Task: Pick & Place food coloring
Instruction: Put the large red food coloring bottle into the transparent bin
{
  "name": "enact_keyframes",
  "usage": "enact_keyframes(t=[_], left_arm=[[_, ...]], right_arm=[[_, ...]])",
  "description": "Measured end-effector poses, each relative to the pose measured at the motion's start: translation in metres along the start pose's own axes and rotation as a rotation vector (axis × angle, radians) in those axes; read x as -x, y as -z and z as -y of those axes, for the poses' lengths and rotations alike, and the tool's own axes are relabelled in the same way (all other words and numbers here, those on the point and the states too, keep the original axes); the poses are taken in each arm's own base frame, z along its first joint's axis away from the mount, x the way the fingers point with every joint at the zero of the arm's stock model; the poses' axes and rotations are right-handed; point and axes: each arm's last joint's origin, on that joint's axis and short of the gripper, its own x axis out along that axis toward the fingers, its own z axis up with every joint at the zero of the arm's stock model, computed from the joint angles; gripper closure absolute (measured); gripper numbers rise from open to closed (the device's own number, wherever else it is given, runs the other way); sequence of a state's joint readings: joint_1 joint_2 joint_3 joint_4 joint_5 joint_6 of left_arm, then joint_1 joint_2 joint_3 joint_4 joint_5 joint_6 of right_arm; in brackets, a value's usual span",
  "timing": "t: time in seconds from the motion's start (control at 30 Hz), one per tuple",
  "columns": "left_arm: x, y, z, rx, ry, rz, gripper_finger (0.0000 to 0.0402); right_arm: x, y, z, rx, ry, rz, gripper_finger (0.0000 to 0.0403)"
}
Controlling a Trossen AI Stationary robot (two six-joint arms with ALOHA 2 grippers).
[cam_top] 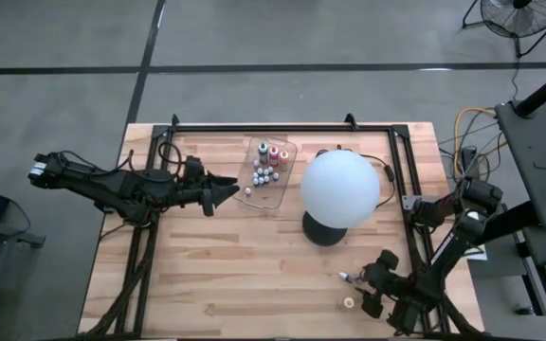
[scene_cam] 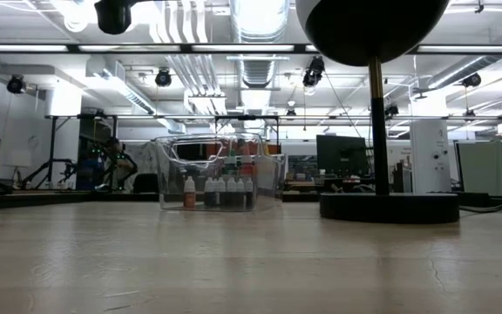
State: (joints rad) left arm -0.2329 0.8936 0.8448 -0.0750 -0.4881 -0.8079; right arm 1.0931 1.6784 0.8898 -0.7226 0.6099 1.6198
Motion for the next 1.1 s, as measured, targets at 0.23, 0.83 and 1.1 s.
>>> enact_keyframes(t=[0.23,0.83,1.1], left_arm=[[0.000,0.000,0.000,0.001,0.000,0.000,0.0216],[0.000,-0.001,0.000,0.013,0.005,0.005,0.0216],[0.000,-0.001,0.001,0.017,0.005,0.006,0.0216]], right_arm=[[-0.004,0.006,0.000,-0.014,0.018,0.000,0.0092],[0.000,0.014,0.005,-0.030,0.022,0.054,0.0137],[-0.004,0.016,0.008,-0.067,0.030,0.075,0.0153]])
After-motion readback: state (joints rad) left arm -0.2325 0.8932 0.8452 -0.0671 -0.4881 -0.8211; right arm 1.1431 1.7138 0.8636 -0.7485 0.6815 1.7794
